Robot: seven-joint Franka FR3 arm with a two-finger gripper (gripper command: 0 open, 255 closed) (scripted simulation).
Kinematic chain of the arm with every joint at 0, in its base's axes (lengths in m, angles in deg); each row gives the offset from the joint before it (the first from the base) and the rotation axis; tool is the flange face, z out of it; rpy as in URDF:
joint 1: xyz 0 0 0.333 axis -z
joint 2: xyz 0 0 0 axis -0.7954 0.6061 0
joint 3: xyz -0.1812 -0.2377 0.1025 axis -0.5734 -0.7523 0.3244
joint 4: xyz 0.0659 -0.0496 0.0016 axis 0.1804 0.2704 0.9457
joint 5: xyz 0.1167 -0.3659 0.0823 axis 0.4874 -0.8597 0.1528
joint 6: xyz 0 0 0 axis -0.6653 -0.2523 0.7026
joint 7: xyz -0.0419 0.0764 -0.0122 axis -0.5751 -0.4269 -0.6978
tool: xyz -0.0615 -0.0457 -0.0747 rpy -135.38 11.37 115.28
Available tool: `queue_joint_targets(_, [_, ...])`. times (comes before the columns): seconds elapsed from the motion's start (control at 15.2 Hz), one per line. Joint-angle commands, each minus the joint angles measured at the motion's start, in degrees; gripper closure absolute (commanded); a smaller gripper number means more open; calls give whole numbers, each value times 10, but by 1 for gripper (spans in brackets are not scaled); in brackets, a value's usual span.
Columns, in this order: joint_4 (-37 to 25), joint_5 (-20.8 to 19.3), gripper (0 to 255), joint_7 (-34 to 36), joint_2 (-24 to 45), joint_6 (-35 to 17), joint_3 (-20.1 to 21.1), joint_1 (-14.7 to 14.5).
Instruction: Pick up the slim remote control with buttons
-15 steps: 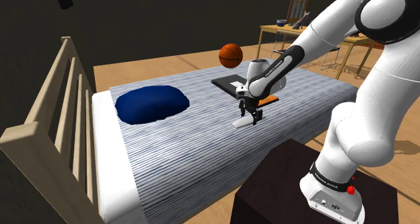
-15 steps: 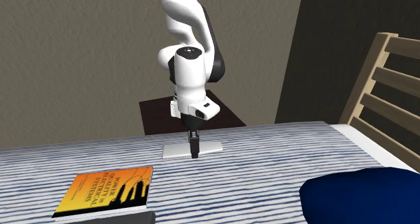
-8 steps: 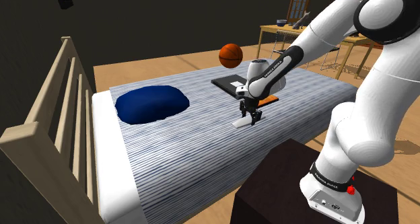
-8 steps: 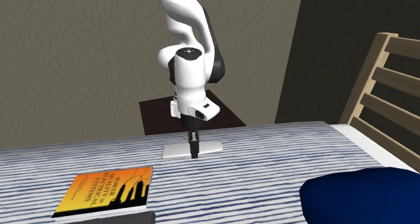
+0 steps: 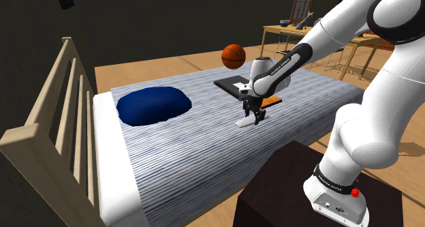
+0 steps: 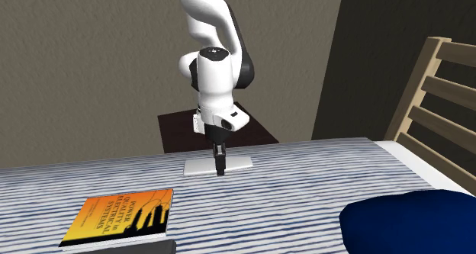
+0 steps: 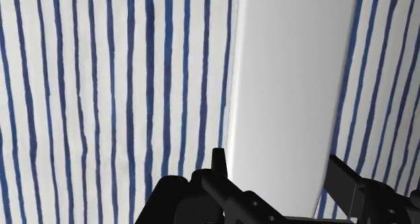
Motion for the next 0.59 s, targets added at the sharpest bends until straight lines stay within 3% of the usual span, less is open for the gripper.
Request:
queue_joint_targets(0.0, [-5,-11,255,8,-16,19,3,3])
queue_joint_targets(0.53, [-25,-42,255,32,-78,97,18,15])
